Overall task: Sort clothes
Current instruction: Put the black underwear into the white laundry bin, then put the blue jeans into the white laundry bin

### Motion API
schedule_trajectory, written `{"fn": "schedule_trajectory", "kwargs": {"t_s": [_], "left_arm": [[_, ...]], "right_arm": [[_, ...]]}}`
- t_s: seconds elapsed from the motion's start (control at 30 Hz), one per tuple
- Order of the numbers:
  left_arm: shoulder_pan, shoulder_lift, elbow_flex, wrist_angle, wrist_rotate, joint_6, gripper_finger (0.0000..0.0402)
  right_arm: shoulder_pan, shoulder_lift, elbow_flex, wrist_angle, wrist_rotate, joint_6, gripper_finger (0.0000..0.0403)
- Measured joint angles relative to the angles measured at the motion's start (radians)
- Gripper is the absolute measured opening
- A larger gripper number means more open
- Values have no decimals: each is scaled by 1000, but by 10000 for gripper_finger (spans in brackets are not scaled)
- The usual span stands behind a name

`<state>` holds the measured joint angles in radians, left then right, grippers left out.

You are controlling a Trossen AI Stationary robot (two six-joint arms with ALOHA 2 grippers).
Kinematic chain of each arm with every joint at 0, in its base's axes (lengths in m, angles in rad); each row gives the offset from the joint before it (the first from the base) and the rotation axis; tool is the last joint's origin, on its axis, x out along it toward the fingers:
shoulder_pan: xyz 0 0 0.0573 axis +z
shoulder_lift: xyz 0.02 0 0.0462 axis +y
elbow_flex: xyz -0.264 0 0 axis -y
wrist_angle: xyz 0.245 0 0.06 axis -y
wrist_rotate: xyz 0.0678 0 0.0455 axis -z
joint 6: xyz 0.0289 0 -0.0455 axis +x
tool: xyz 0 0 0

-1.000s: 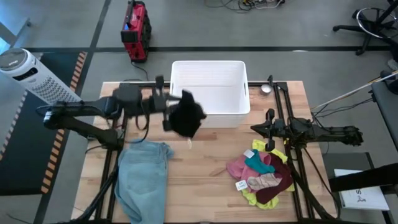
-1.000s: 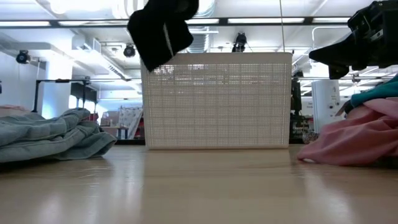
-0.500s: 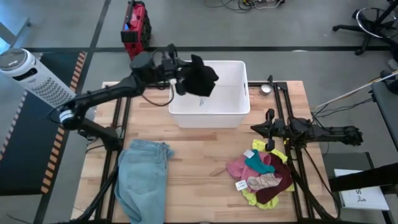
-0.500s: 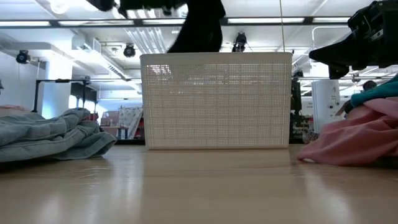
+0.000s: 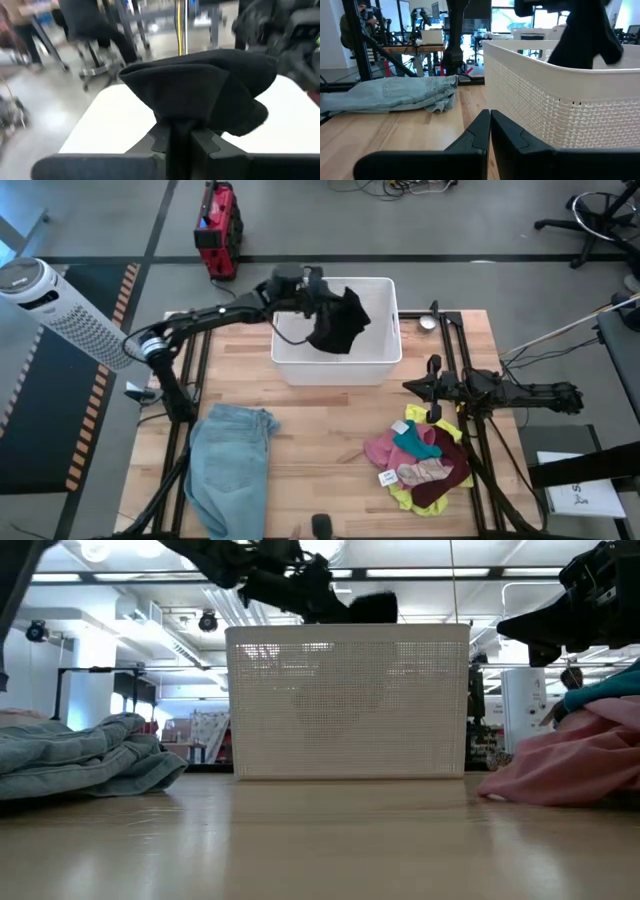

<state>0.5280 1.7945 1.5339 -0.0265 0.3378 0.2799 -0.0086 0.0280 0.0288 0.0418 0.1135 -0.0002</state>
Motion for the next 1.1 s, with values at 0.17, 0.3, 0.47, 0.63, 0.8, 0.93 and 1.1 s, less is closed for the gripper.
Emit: {"fn": "schedule_trajectory", "kwargs": {"t_s": [0.17, 0.3, 0.47, 0.63, 0.8, 0.93, 1.1], "left_arm": [[-10, 47, 136, -195, -7, 74, 74], [-24, 35, 197, -317, -14, 121, 127], [-42, -33, 235, -465, -26, 164, 188], [-92, -147, 208, -629, -140, 209, 226], [-186, -264, 206, -844, -285, 191, 235], [-304, -344, 202, -995, -354, 106, 229], [-502, -421, 181, -1112, -508, -90, 222]], "right_arm": [[0, 0, 0, 0, 0, 0, 0], [0, 0, 0, 0, 0, 0, 0], [0, 0, 0, 0, -1, 0, 0], [0, 0, 0, -2, -8, 0, 0], [0, 0, 0, -3, -8, -1, 0], [0, 0, 0, -4, -8, 0, 0], [0, 0, 0, -6, -8, -2, 0]]}}
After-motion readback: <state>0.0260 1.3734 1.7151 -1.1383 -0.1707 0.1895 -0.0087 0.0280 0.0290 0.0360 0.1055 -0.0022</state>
